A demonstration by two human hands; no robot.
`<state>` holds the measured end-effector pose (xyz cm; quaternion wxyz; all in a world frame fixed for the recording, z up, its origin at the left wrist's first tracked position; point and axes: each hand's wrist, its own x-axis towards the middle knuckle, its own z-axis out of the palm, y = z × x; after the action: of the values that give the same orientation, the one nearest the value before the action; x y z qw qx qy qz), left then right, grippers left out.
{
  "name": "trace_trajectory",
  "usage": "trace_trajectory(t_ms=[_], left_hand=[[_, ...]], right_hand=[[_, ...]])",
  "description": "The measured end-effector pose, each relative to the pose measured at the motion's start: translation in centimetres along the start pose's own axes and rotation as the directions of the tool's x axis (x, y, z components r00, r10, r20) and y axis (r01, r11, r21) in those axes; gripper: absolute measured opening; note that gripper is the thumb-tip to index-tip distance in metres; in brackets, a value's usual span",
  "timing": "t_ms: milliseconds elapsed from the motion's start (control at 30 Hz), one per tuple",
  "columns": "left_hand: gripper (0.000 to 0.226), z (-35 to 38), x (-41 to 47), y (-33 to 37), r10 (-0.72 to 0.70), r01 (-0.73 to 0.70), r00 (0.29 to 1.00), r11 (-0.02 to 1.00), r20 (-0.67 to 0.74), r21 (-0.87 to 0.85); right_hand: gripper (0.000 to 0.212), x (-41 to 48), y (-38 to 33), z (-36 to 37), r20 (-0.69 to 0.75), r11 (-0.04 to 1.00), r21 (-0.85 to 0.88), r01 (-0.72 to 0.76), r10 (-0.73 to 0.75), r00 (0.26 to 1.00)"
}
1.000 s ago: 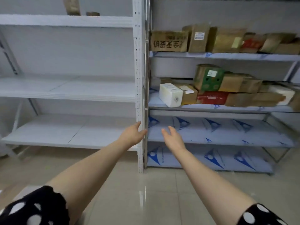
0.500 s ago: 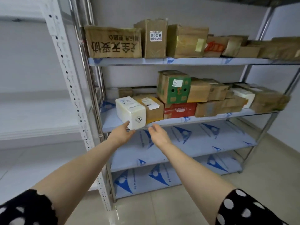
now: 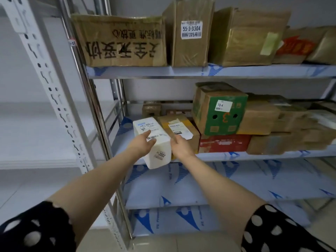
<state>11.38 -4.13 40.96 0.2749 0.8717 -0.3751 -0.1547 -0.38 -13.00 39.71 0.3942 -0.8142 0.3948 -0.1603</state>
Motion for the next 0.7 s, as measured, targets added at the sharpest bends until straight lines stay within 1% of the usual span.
trace_trajectory(t_ms=[133, 200, 333, 400, 500, 533, 600, 700], left_hand=[[0.061, 0.3, 2.8, 1.3, -0.106, 0.105, 0.993, 0.994, -0.05, -0.018], [0.061, 0.7, 3.8, 1.5, -0.18, 0.175, 0.981, 0.983, -0.07, -0.062], [0.041, 1.9, 5.0, 1.1, -0.33, 0.305, 0.943, 0.912, -0.045, -0.276], [0.037, 2.4, 5.2, 0.8, -0.387, 0.354, 0.922, 0.86, -0.018, -0.368], [0.029, 2.6, 5.1, 0.4, -0.443, 0.395, 0.896, 0.768, 0.026, -0.504], [0.031, 2.5, 5.0, 0.1, -0.458, 0.406, 0.888, 0.748, 0.035, -0.526], [0.043, 2.3, 4.7, -1.0, -0.474, 0.424, 0.879, 0.724, 0.054, -0.545], [0.058, 2.2, 3.8, -3.1, -0.466, 0.416, 0.881, 0.692, 0.074, -0.59]], right_hand=[[0.043, 4.2, 0.8, -1.0, 0.056, 0.994, -0.099, 0.04, -0.035, 0.998], [0.044, 6.0, 1.2, -1.1, 0.081, 0.99, -0.135, 0.047, -0.037, 0.996], [0.042, 8.1, 1.4, -0.6, 0.13, 0.984, -0.164, 0.065, -0.044, 0.991], [0.039, 8.8, 1.3, 0.1, 0.143, 0.982, -0.173, 0.082, -0.058, 0.988], [0.038, 9.7, 1.3, 1.3, 0.123, 0.987, -0.155, 0.046, -0.027, 0.992], [0.039, 9.8, 1.3, 1.6, 0.114, 0.991, -0.134, 0.025, -0.009, 0.993], [0.039, 9.7, 1.3, 2.1, 0.1, 0.996, -0.093, -0.005, 0.015, 0.995], [0.035, 8.9, 0.9, 3.0, 0.08, 0.999, -0.044, -0.01, 0.013, 0.997]])
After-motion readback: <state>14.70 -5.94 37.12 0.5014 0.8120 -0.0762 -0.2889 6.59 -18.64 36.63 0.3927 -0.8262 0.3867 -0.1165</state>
